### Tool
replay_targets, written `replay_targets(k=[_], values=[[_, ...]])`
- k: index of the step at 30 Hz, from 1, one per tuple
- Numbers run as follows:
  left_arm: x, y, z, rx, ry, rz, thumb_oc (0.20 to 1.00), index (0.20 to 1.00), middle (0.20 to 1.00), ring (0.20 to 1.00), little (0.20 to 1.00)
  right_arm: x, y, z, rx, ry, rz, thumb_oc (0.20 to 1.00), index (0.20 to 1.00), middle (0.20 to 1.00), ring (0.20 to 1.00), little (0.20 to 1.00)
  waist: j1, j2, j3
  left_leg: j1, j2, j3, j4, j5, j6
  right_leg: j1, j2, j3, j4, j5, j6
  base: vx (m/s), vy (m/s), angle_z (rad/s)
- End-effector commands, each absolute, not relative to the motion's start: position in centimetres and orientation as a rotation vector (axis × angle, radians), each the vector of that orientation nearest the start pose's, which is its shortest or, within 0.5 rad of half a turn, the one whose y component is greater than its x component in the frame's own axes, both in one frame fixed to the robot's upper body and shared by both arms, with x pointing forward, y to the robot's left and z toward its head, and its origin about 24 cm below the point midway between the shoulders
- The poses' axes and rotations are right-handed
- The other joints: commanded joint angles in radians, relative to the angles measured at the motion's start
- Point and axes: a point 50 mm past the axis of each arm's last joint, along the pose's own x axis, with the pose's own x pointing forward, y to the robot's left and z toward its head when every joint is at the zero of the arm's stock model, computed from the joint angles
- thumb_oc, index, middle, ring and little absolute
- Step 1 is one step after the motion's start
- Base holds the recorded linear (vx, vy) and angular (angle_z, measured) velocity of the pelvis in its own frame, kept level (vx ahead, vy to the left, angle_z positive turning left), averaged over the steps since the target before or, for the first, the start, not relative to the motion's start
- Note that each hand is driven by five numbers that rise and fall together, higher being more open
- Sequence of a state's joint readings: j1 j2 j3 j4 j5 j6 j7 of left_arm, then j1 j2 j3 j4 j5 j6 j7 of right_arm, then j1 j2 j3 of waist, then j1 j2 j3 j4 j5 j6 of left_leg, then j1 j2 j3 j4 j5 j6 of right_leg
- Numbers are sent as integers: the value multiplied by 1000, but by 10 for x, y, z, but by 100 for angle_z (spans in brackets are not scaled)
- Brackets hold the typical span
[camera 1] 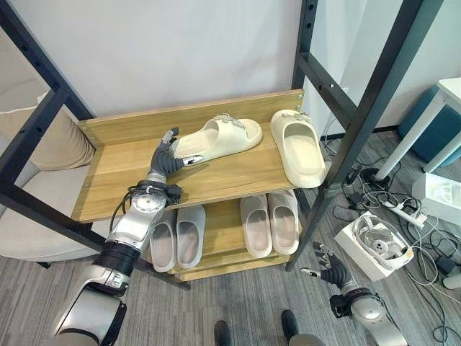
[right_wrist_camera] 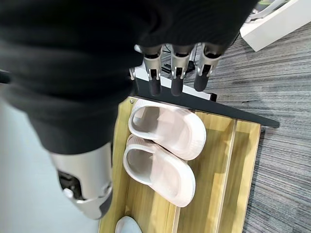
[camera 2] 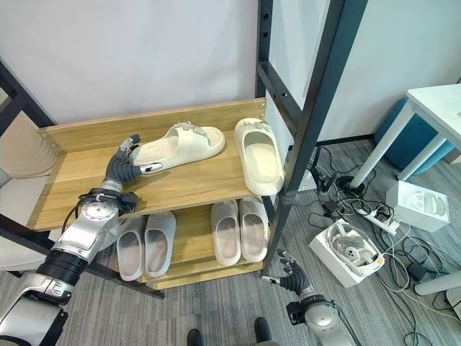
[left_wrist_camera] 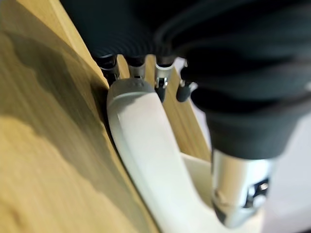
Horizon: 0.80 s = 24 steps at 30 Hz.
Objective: Arrange the slippers neatly on the shoe rack.
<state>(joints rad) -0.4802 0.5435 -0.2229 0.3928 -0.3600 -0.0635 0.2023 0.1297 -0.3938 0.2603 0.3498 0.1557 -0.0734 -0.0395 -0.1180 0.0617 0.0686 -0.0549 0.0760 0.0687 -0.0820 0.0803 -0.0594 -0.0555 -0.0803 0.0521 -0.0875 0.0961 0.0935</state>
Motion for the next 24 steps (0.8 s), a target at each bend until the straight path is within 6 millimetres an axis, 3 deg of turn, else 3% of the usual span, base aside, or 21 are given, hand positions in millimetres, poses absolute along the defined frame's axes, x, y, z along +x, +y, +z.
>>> replay_targets(k=[1, 8, 14, 24], values=[[342, 224, 120, 111, -133, 70, 1000, 1000, 1000, 1000, 1000, 200, -205, -44, -262, 387, 110, 1000, 1000, 1000, 1000, 1000, 25, -42, -5, 54, -27, -38, -5, -110, 12, 4, -48, -60, 0, -63, 40, 0, 0, 0], [308, 184, 111, -128, -107, -206, 1000, 1000, 1000, 1000, 1000, 200, -204, -46, -267, 415, 132, 1000, 1000, 1000, 1000, 1000, 38, -40, -4, 52, -27, -36, -5, -107, 15, 3, -49, -62, 0, -60, 38, 0, 0, 0], [282, 170, 113, -165, -101, -326, 1000, 1000, 1000, 1000, 1000, 198, -203, -47, -255, 425, 149, 1000, 1000, 1000, 1000, 1000, 51, -42, -5, 52, -27, -38, -5, -106, 16, 5, -48, -62, 0, -60, 37, 0, 0, 0], [288, 134, 110, -178, -103, -395, 1000, 1000, 1000, 1000, 1000, 202, -197, -47, -252, 422, 175, 1000, 1000, 1000, 1000, 1000, 49, -45, -3, 52, -26, -44, -5, -104, 17, 10, -47, -66, 0, -66, 33, 0, 0, 0]])
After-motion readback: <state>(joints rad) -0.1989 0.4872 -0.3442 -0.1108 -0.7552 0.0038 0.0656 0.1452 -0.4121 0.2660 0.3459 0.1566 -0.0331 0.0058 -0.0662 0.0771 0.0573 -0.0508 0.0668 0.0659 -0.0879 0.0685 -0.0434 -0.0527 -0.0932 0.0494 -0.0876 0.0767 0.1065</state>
